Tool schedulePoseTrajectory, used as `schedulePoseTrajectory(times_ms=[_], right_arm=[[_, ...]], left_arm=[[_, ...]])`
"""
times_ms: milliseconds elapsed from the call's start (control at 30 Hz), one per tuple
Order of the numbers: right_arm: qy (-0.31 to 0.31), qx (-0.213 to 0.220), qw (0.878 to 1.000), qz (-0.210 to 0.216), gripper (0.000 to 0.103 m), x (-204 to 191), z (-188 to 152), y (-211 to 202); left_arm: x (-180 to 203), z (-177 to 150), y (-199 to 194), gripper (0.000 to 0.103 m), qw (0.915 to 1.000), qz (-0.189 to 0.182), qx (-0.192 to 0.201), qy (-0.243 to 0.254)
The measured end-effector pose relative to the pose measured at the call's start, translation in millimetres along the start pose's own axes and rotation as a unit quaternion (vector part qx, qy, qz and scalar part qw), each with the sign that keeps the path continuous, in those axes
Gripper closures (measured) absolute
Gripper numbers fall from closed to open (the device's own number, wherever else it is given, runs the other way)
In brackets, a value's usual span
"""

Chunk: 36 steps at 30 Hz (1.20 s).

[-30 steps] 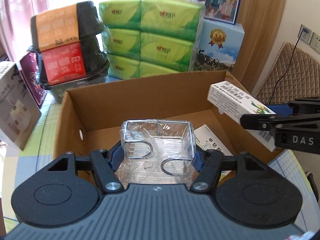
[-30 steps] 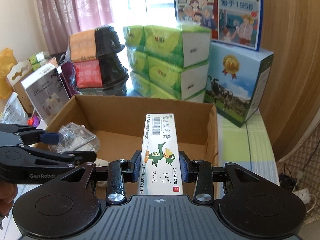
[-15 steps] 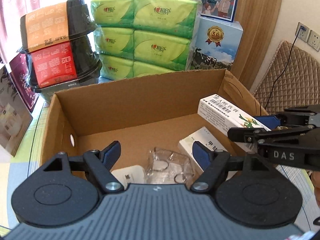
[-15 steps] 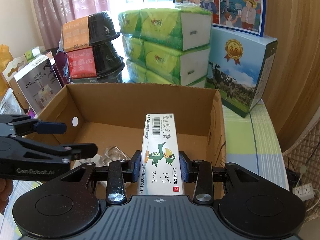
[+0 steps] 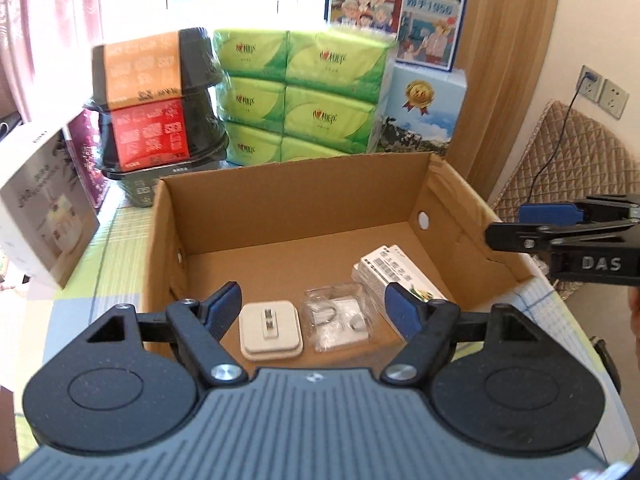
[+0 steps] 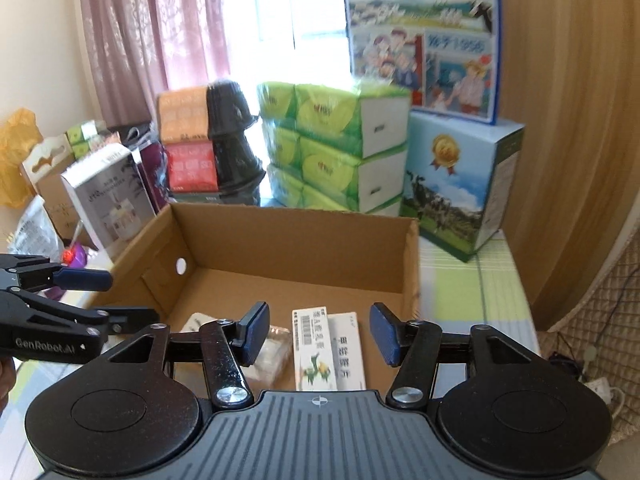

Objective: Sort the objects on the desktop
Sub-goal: 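Open both tools to release the items into the cardboard box, then move both tools back toward the remaining items on the table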

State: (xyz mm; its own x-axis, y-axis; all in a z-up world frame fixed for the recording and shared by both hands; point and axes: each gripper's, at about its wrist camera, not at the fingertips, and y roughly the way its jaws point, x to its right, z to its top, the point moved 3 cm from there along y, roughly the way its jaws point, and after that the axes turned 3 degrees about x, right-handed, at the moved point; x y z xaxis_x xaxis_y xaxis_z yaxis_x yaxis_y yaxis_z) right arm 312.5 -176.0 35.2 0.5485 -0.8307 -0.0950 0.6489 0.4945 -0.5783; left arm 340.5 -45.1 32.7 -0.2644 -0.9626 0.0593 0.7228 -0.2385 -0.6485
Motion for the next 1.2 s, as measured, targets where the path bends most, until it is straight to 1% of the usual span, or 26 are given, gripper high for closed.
schedulePoseTrajectory(times_ms=[167, 233, 267, 300, 333, 433, 533, 600, 667, 733, 833, 933, 1067, 1200], right_arm=[[0.0, 0.006, 1.0, 0.005, 0.037, -6.2, -21.5, -59.1], [-0.002, 0.002, 1.0, 0.012, 0.03, -11.1, -33.6, -79.5], [-0.007, -0.001, 1.0, 0.016, 0.028, -13.9, -40.6, -89.8], [-0.012, -0.004, 1.0, 0.018, 0.024, -16.6, -47.5, -98.5], [-0.019, -0.007, 1.0, 0.019, 0.021, -19.1, -55.4, -107.0], [-0.034, -0.019, 0.999, 0.017, 0.016, -24.1, -82.1, -129.2], [-0.035, -0.04, 0.998, 0.018, 0.012, -25.7, -111.6, -145.1], [-0.031, -0.053, 0.998, 0.019, 0.01, -26.5, -130.7, -153.7], [-0.025, -0.063, 0.997, 0.02, 0.01, -26.8, -147.3, -160.6], [-0.023, -0.07, 0.997, 0.021, 0.01, -28.7, -162.4, -166.7], [-0.018, -0.079, 0.996, 0.022, 0.009, -31.8, -182.8, -174.6], [-0.033, -0.081, 0.996, 0.017, 0.009, -36.2, -202.9, -183.2], [-0.025, -0.09, 0.996, 0.017, 0.009, -35.7, -218.9, -184.8], [-0.015, -0.085, 0.996, 0.015, 0.009, -33.1, -220.2, -185.0]], left_arm=[[5.5, -16.4, -51.4, 0.028, 0.9998, 0.001, 0.011, -0.015], [8.5, -27.2, -71.2, 0.028, 0.9997, 0.0, 0.012, -0.021], [10.3, -33.7, -81.0, 0.027, 0.9997, -0.001, 0.012, -0.023], [13.0, -40.5, -89.5, 0.026, 0.9997, -0.004, 0.011, -0.022], [15.0, -47.5, -98.2, 0.025, 0.9997, -0.006, 0.011, -0.02], [20.6, -69.8, -119.6, 0.024, 0.9996, -0.011, 0.004, -0.024], [24.3, -93.1, -138.1, 0.018, 0.9998, -0.008, 0.003, -0.017], [28.2, -108.4, -148.5, 0.015, 1.0, -0.003, 0.002, -0.001], [30.2, -124.2, -159.5, 0.009, 0.9998, 0.007, 0.008, 0.016], [29.7, -138.7, -168.9, 0.006, 0.9997, 0.013, 0.01, 0.019], [29.8, -160.4, -180.1, 0.005, 0.9995, 0.021, 0.005, 0.022], [31.3, -179.6, -190.5, 0.005, 0.9995, 0.016, 0.003, 0.029], [34.8, -202.1, -193.3, 0.005, 0.9993, 0.012, -0.01, 0.035], [39.3, -220.5, -191.2, 0.005, 0.9985, 0.011, -0.023, 0.048]])
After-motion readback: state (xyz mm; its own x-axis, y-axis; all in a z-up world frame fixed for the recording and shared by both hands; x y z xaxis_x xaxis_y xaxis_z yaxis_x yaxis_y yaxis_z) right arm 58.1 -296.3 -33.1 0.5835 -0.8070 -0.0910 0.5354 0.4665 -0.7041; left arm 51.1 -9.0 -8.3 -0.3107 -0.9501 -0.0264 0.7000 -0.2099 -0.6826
